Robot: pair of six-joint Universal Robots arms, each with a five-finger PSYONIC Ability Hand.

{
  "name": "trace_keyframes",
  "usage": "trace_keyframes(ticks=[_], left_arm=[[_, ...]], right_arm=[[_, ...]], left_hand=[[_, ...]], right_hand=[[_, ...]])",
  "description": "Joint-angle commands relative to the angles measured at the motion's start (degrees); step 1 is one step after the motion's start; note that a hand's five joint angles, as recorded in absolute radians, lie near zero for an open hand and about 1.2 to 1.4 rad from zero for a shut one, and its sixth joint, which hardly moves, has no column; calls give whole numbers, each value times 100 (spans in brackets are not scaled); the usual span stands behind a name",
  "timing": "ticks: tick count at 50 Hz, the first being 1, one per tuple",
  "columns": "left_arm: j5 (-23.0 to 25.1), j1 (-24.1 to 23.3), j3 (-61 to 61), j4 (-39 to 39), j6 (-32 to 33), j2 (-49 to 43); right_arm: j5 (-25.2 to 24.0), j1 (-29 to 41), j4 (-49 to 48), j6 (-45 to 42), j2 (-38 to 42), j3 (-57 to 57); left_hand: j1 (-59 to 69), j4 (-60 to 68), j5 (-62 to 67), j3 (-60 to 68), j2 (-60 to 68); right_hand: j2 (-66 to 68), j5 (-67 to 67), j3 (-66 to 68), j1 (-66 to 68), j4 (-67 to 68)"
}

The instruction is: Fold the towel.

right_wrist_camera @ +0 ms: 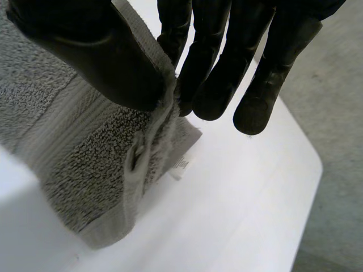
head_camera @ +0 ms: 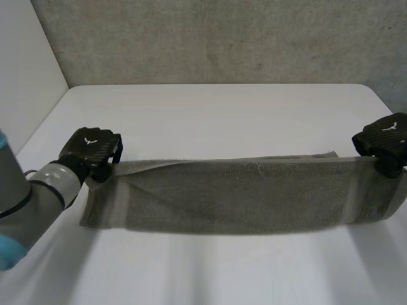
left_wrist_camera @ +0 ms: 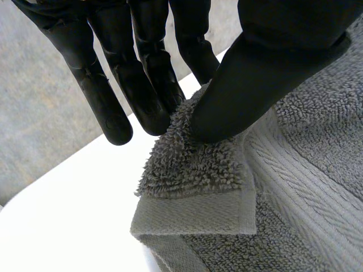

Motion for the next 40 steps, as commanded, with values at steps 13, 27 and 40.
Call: trace_keyframes(ticks=[13,27,40], left_arm=[[-230,-131,1433,43,-16,-1562],[-1072,-228,1855,70,-8,-1818],[-1329,-219,943,113,-43,-871]], right_arm=[[754,684,-1620,560,2008,-1314],[1413,914,-2833,849,2256,-1764],[1352,852,-2808,903,1053,-580]], left_hand=[[1196,1019,1192,1029,1033],[-5464,-5640,-5468,-5631,-5626],[-5497,-5673,-5501,-5664,-5660]], right_hand=[[345,270,305,351,305],[-6655,-6730,-6695,-6649,-6695],[-6655,-6730,-6695,-6649,-6695]])
